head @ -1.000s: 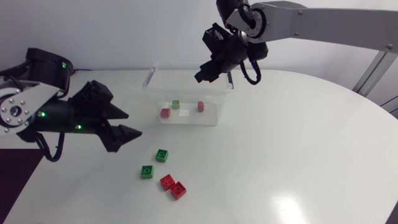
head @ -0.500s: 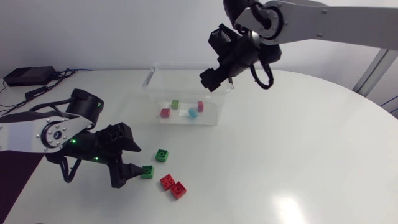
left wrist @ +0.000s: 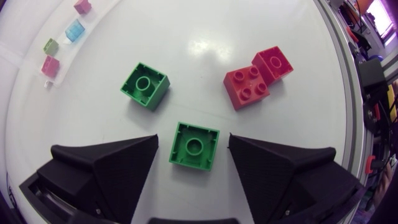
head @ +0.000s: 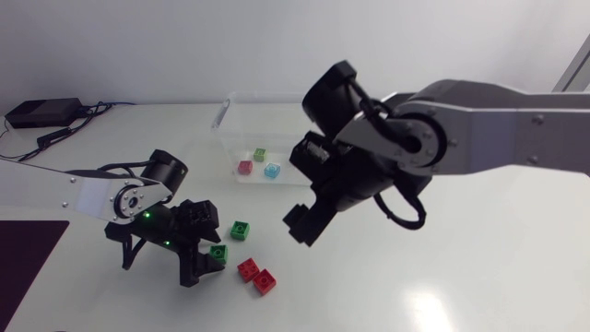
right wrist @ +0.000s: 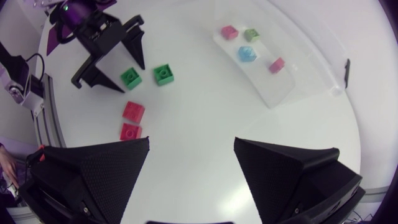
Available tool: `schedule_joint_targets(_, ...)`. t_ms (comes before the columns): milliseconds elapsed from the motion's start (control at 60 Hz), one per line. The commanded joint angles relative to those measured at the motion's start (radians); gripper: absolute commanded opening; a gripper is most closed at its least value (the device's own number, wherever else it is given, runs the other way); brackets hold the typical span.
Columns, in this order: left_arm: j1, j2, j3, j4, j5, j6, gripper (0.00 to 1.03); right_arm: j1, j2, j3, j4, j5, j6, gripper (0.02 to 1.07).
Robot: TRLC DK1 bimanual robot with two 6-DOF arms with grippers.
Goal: Place the duplo bricks in the container
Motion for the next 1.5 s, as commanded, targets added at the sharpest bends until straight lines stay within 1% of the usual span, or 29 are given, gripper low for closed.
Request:
schedule_joint_targets(0,-0.014,0.034,0.032,0.002,-0.001,0.029,0.55,0.025,0.055,-0.041,0.01,-0.001,0.032,1.01)
schedule_joint_targets(17,-0.014,0.035,0.032,0.002,-0.001,0.028,0.53,0.026,0.061,-0.041,0.01,-0.003,0.034,1.01)
schedule_joint_targets(33,-0.017,0.037,0.035,0.002,-0.001,0.026,0.47,0.031,0.07,-0.041,0.01,-0.003,0.034,1.01)
schedule_joint_targets(50,-0.019,0.038,0.035,0.002,-0.001,0.026,0.41,0.036,0.078,-0.041,0.01,-0.006,0.034,1.01)
schedule_joint_targets(67,-0.019,0.04,0.039,0.002,-0.001,0.025,0.31,0.042,0.087,-0.039,0.01,-0.01,0.034,1.01)
schedule_joint_targets(83,-0.019,0.04,0.039,0.002,-0.001,0.025,0.26,0.046,0.096,-0.039,0.01,-0.013,0.035,1.01)
schedule_joint_targets(100,-0.019,0.038,0.039,0.002,0.0,0.023,0.23,0.053,0.104,-0.038,0.01,-0.019,0.035,1.01)
schedule_joint_targets(233,0.001,0.017,0.042,-0.001,0.0,0.022,0.22,0.105,0.176,-0.003,-0.001,-0.029,0.045,1.01)
schedule_joint_targets(367,0.055,-0.074,0.052,-0.022,0.012,0.0,0.22,0.14,0.254,0.063,-0.047,-0.059,0.066,1.01)
schedule_joint_targets(567,0.136,-0.215,0.1,-0.117,0.068,-0.027,0.22,0.183,0.371,0.162,-0.114,-0.069,0.101,1.0)
schedule_joint_targets(700,0.187,-0.29,0.158,-0.214,0.118,-0.044,0.22,0.191,0.437,0.203,-0.143,-0.09,0.128,1.0)
schedule_joint_targets(750,0.205,-0.307,0.183,-0.246,0.14,-0.05,0.22,0.194,0.46,0.214,-0.148,-0.095,0.135,0.97)
schedule_joint_targets(817,0.223,-0.331,0.216,-0.283,0.164,-0.063,0.22,0.194,0.488,0.231,-0.163,-0.113,0.14,0.97)
schedule_joint_targets(867,0.239,-0.351,0.236,-0.297,0.19,-0.073,0.22,0.194,0.498,0.244,-0.168,-0.116,0.144,0.96)
schedule_joint_targets(983,0.263,-0.37,0.302,-0.297,0.22,-0.121,0.22,0.198,0.534,0.298,-0.211,-0.124,0.152,0.96)
schedule_joint_targets(1050,0.274,-0.362,0.344,-0.285,0.227,-0.152,0.22,0.2,0.557,0.329,-0.225,-0.122,0.163,0.91)
schedule_joint_targets(1100,0.274,-0.351,0.376,-0.269,0.23,-0.181,0.22,0.201,0.572,0.353,-0.242,-0.121,0.172,0.91)
schedule_joint_targets(1183,0.273,-0.334,0.419,-0.232,0.23,-0.231,0.22,0.203,0.587,0.375,-0.251,-0.121,0.183,0.87)
schedule_joint_targets(1217,0.271,-0.325,0.436,-0.231,0.23,-0.239,0.22,0.203,0.59,0.378,-0.257,-0.119,0.184,0.85)
schedule_joint_targets(1317,0.268,-0.294,0.485,-0.22,0.23,-0.265,0.22,0.203,0.601,0.379,-0.271,-0.128,0.193,0.76)
schedule_joint_targets(1367,0.265,-0.278,0.505,-0.214,0.23,-0.273,0.22,0.203,0.601,0.378,-0.274,-0.128,0.197,0.75)
schedule_joint_targets(1400,0.263,-0.268,0.516,-0.199,0.23,-0.288,0.22,0.203,0.603,0.376,-0.275,-0.128,0.198,0.71)
schedule_joint_targets(1483,0.253,-0.241,0.539,-0.153,0.23,-0.325,0.22,0.198,0.62,0.376,-0.277,-0.128,0.203,0.57)
